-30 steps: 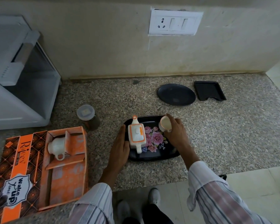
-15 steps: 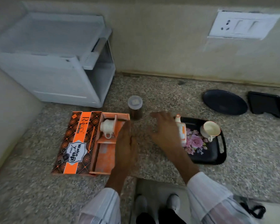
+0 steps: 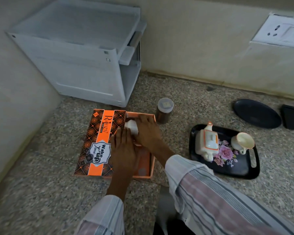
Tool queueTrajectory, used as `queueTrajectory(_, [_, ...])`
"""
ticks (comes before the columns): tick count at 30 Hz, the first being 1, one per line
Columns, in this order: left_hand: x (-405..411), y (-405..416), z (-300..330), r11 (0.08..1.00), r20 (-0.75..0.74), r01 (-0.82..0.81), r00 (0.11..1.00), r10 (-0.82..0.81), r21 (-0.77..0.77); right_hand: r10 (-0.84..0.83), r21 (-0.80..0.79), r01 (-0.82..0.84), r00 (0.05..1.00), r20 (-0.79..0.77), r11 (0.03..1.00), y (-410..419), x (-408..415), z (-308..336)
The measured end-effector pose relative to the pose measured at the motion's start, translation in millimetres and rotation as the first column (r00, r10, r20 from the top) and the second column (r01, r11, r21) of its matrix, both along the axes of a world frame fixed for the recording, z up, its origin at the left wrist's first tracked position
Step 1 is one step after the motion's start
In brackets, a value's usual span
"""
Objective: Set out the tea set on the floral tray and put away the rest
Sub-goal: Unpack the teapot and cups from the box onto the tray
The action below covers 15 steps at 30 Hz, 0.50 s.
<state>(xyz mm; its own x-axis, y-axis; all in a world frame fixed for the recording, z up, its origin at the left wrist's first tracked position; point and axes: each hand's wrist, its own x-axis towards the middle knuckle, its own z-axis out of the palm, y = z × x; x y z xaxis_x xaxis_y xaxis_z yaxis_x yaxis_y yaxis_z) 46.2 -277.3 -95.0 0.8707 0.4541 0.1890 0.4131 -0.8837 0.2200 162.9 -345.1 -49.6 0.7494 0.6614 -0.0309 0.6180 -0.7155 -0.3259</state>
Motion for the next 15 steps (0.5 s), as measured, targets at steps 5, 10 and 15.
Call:
queueTrajectory(5, [1, -2, 3, 0.999, -0.05, -0.037, 0.998, 0.037, 0.004, 0.034, -0.033, -0.034, 0.999, 0.019, 0.999, 3, 5, 0])
queueTrajectory(10, [0, 0, 5, 0.999, 0.009, -0.028, 1.0, 0.028, -0.043, 0.006, 0.027, -0.008, 0.997, 0.071, 1.0, 3, 13, 3])
queueTrajectory(15, [2, 3, 8, 0.995, 0.103, 0.006, 0.995, 0.004, -0.098, -0.06, 0.107, 0.049, 0.993, 0.106, 0.993, 2, 13, 20])
